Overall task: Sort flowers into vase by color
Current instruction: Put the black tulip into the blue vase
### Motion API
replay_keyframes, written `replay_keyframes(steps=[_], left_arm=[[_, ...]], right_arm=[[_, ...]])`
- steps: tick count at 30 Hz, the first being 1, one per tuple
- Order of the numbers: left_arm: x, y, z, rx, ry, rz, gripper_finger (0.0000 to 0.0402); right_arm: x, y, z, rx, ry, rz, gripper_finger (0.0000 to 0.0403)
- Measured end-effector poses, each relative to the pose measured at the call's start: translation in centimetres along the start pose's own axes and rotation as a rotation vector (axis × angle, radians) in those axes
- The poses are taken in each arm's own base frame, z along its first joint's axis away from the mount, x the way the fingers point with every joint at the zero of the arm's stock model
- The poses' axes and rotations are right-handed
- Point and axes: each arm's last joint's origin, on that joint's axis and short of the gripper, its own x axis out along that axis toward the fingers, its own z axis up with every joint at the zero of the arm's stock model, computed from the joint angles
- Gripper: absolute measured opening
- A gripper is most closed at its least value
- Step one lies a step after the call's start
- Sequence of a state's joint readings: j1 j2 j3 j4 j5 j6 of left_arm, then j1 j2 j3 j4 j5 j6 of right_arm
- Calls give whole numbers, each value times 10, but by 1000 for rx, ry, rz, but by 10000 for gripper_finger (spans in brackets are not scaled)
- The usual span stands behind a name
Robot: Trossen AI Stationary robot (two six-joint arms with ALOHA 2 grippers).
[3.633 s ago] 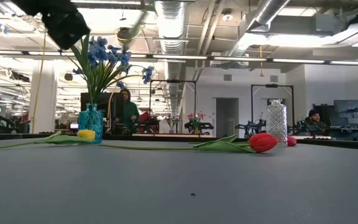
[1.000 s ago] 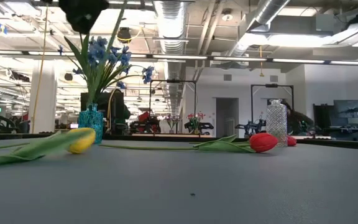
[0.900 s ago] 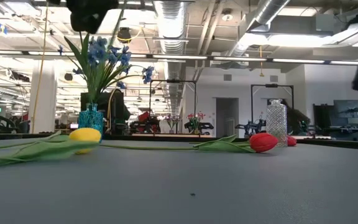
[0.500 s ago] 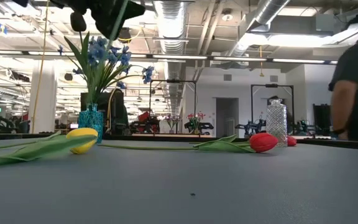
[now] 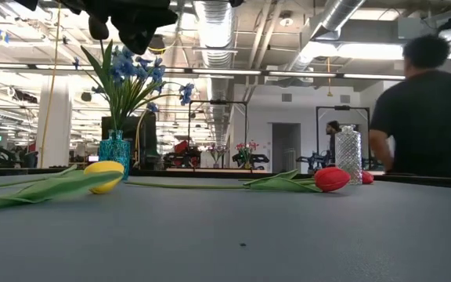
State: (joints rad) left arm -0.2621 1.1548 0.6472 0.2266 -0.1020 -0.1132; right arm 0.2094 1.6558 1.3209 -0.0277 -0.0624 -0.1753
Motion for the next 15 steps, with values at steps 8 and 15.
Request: replay_keyframes(steps=[8, 15], left_arm=[[0, 1, 2, -9, -10, -72, 87], [0, 2, 2, -13, -15, -35, 87]], right_arm=[[-1, -7, 1, -12, -17, -23, 26], [-2, -17, 3, -7, -57, -39, 26]])
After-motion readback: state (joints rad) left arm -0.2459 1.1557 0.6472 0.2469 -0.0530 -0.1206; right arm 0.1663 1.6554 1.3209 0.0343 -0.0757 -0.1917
